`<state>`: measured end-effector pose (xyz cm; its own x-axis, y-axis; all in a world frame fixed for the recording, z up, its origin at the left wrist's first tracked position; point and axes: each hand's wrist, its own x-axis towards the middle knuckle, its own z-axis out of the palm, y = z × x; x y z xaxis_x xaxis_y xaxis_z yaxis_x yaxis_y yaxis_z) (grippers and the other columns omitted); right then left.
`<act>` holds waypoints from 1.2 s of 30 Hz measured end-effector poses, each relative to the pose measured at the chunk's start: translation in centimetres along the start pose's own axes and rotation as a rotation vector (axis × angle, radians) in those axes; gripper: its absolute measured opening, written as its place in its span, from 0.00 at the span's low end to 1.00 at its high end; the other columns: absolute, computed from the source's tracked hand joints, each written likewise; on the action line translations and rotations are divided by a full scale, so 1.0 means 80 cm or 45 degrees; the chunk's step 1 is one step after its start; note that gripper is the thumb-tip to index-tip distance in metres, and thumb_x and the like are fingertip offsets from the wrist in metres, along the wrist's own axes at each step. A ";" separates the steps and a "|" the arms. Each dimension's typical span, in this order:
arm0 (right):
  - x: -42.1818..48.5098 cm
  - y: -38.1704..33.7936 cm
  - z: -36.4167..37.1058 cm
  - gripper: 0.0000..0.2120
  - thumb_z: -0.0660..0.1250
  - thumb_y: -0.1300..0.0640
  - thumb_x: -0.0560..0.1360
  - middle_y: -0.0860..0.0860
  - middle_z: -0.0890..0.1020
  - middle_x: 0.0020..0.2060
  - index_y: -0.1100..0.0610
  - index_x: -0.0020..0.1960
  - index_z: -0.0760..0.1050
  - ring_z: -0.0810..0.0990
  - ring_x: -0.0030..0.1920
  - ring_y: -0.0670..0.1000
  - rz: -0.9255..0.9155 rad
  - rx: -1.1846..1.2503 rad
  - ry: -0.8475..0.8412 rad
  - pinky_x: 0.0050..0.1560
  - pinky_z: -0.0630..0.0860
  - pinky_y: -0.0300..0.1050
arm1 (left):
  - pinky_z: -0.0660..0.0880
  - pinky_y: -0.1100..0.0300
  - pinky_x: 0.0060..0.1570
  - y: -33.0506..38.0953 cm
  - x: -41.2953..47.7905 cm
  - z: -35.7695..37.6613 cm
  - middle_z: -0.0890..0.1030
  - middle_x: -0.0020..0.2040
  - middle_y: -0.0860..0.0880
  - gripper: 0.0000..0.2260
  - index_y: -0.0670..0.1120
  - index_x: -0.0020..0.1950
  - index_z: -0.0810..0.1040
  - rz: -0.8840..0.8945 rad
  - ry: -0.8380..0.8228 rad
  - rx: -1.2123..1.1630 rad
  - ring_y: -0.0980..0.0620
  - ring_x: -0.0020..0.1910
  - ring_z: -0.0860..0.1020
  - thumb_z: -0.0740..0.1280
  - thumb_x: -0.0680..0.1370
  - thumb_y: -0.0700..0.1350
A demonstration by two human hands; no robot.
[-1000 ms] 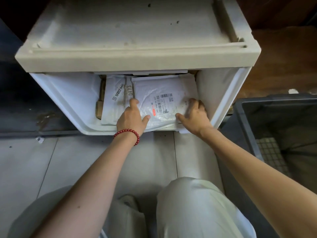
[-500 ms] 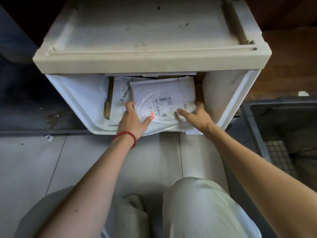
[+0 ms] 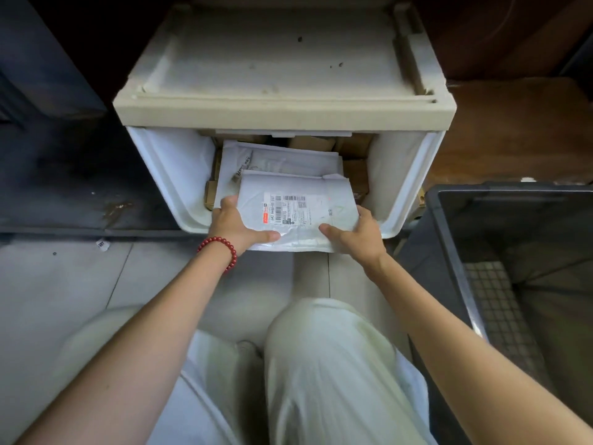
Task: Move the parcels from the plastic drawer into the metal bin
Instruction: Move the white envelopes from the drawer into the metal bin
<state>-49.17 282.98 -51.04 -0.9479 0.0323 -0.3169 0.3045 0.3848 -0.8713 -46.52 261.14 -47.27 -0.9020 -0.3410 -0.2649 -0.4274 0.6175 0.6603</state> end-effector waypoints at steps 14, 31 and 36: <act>-0.138 -0.035 -0.081 0.33 0.71 0.35 0.68 0.51 0.73 0.69 0.47 0.68 0.70 0.72 0.66 0.54 -0.187 -0.261 0.049 0.63 0.69 0.46 | 0.71 0.58 0.56 0.014 -0.150 -0.055 0.73 0.62 0.53 0.34 0.60 0.60 0.76 0.314 0.073 0.126 0.52 0.59 0.72 0.80 0.56 0.62; -0.147 -0.032 -0.107 0.40 0.77 0.40 0.65 0.51 0.77 0.60 0.53 0.70 0.67 0.77 0.58 0.53 -0.252 -0.260 -0.092 0.56 0.77 0.48 | 0.69 0.62 0.48 0.010 -0.157 -0.055 0.77 0.50 0.51 0.07 0.47 0.48 0.74 0.435 0.335 -0.143 0.54 0.49 0.75 0.69 0.76 0.48; -0.131 -0.013 -0.100 0.38 0.70 0.34 0.66 0.53 0.73 0.65 0.49 0.71 0.67 0.72 0.65 0.57 -0.272 -0.230 -0.027 0.65 0.73 0.58 | 0.71 0.64 0.38 0.019 -0.151 -0.046 0.77 0.53 0.49 0.13 0.46 0.59 0.72 0.416 0.306 -0.261 0.51 0.48 0.76 0.65 0.79 0.51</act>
<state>-40.26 289.65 -43.83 -0.9860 -0.0860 -0.1429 0.0746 0.5391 -0.8390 -36.08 263.62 -40.48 -0.9373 -0.3215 0.1349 -0.0801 0.5751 0.8141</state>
